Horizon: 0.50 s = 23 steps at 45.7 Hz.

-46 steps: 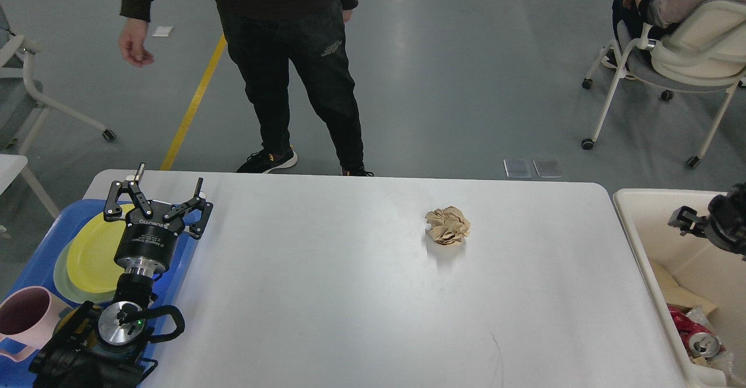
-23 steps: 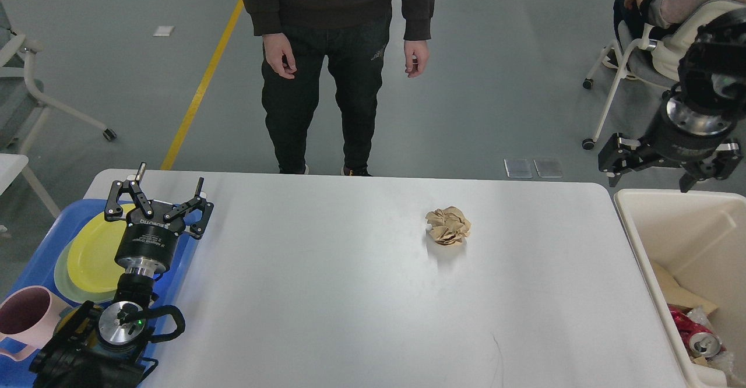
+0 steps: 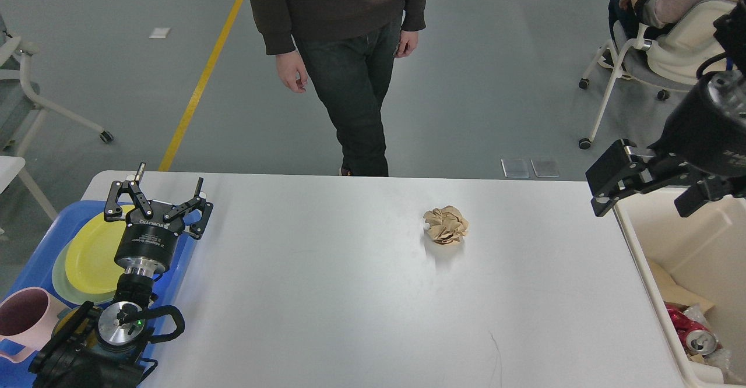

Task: Tidy desktop
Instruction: 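Raise the right gripper up out of the white bin, then move the right gripper over the crumpled tan napkin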

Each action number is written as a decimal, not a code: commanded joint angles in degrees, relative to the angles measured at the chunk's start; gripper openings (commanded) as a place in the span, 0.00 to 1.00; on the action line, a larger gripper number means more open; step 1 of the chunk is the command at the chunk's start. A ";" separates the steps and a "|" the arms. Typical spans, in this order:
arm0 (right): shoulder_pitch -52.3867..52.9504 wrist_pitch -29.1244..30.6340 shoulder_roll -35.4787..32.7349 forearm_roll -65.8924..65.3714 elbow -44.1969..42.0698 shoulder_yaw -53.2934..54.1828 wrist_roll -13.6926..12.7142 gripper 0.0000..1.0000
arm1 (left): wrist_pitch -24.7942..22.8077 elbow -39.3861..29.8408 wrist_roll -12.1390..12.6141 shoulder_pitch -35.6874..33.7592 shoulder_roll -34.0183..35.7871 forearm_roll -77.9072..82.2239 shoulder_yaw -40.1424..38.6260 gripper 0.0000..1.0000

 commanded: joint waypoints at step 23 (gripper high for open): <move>3.39 -1.88 5.55 1.44 0.45 -4.70 7.30 1.00 | 0.00 0.00 0.00 0.00 0.00 0.03 -0.01 0.96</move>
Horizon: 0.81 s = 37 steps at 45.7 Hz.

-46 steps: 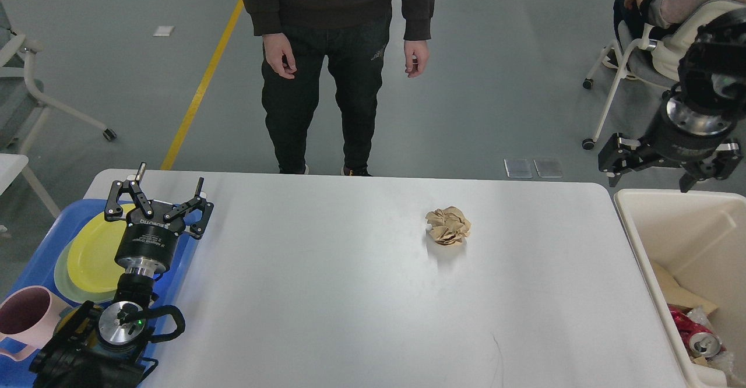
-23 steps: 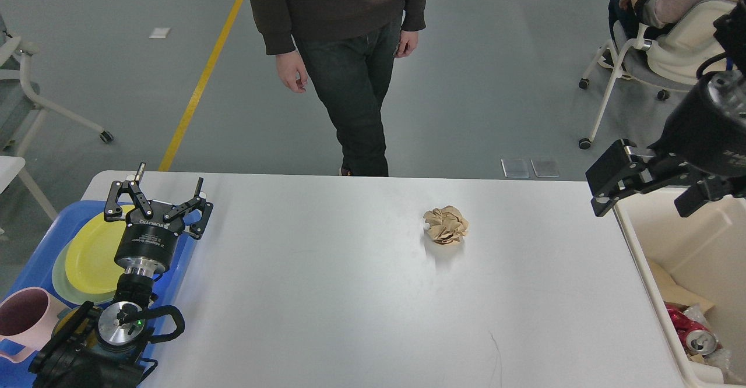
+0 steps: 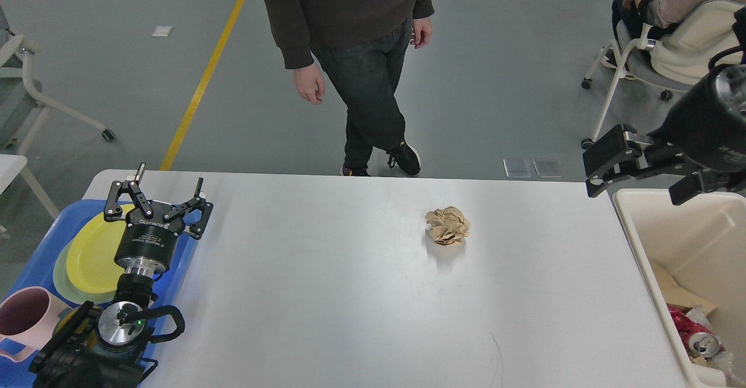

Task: Tidy desktop
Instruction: 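Move the right gripper over the crumpled tan napkin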

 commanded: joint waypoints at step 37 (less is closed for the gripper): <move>-55.87 -14.39 19.84 0.91 -48.25 20.13 -0.90 1.00 | 0.00 0.00 0.09 0.00 0.00 0.04 -0.04 0.96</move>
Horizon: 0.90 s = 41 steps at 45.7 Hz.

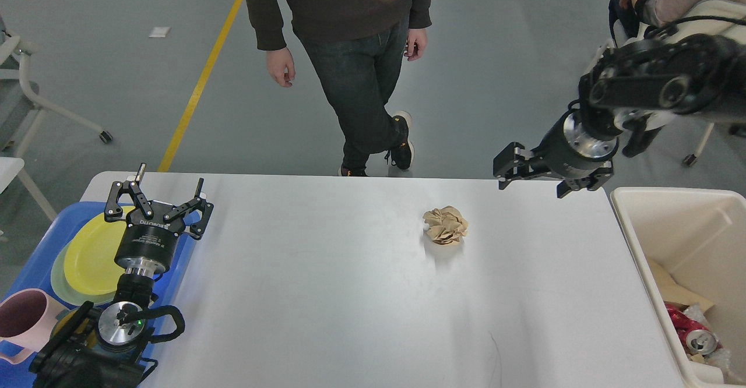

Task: Tidy desktop
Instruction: 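Move the right gripper over the crumpled tan napkin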

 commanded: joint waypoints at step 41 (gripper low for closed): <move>-43.99 -19.66 21.89 0.07 -48.71 10.29 0.72 1.00 | 0.00 0.00 0.00 0.00 0.00 0.00 0.07 0.96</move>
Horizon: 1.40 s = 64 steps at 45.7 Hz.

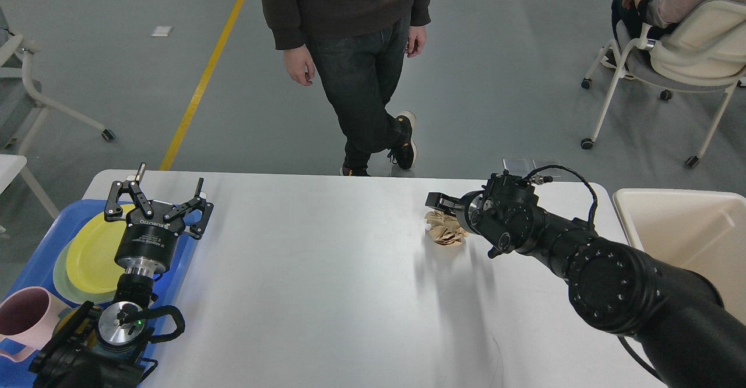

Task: Tidy desktop
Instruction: 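Lower the right gripper and close it on the tan napkin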

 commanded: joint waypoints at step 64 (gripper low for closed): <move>-4.38 -6.45 -0.45 0.35 6.43 7.67 -9.15 0.00 | 0.00 0.00 0.01 0.00 0.00 0.04 -0.08 0.96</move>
